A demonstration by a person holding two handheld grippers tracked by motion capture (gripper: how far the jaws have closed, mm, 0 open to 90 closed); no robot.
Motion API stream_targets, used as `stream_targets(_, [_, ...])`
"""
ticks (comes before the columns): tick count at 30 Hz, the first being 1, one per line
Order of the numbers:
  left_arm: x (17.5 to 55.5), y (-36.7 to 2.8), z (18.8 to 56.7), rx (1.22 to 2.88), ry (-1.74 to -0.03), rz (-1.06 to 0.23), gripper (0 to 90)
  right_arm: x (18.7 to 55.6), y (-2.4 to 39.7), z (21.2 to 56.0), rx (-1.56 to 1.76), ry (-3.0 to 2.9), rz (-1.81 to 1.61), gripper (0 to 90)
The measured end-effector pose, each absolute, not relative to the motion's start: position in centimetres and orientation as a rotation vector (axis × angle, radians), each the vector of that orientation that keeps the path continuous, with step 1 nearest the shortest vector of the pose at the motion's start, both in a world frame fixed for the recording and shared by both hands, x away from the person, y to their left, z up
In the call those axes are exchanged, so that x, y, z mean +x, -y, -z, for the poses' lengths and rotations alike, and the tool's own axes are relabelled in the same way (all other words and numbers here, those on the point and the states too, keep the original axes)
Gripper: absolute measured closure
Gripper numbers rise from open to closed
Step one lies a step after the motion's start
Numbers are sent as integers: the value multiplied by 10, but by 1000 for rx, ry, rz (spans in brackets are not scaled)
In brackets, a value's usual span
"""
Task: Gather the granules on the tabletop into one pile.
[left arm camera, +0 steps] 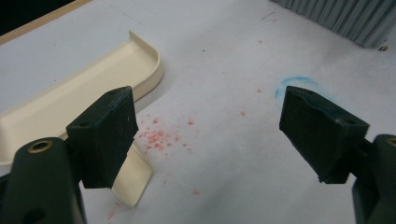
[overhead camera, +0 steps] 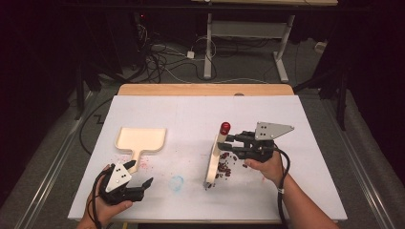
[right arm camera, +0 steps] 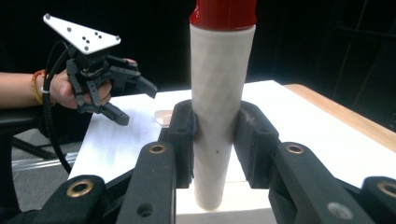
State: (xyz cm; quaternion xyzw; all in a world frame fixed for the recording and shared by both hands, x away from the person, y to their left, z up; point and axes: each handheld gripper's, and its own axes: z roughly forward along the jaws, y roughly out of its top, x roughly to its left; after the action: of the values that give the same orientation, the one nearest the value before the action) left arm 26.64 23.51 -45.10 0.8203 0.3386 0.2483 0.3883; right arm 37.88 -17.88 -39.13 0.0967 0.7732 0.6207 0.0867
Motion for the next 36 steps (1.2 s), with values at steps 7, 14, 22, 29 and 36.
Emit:
stream_targets(7, [267,-235,451,2089,-850,-631,185,366,187,376,339,-2196,-1859,701])
stream_targets(14, [267,-234,451,2097,-829,-626,185,324,198,347,446,-2074,-1718,700])
stream_targets(22, [265,-230,450,2108,-803,-630,185,272,212,345,644,-2055,-1593,701])
stream_targets(29, [267,-226,450,2122,-772,-639,185,248,199,368,797,-2082,-1516,701])
stream_targets(36, [268,-224,452,2136,-779,-612,185,248,175,383,890,-1986,-1521,700])
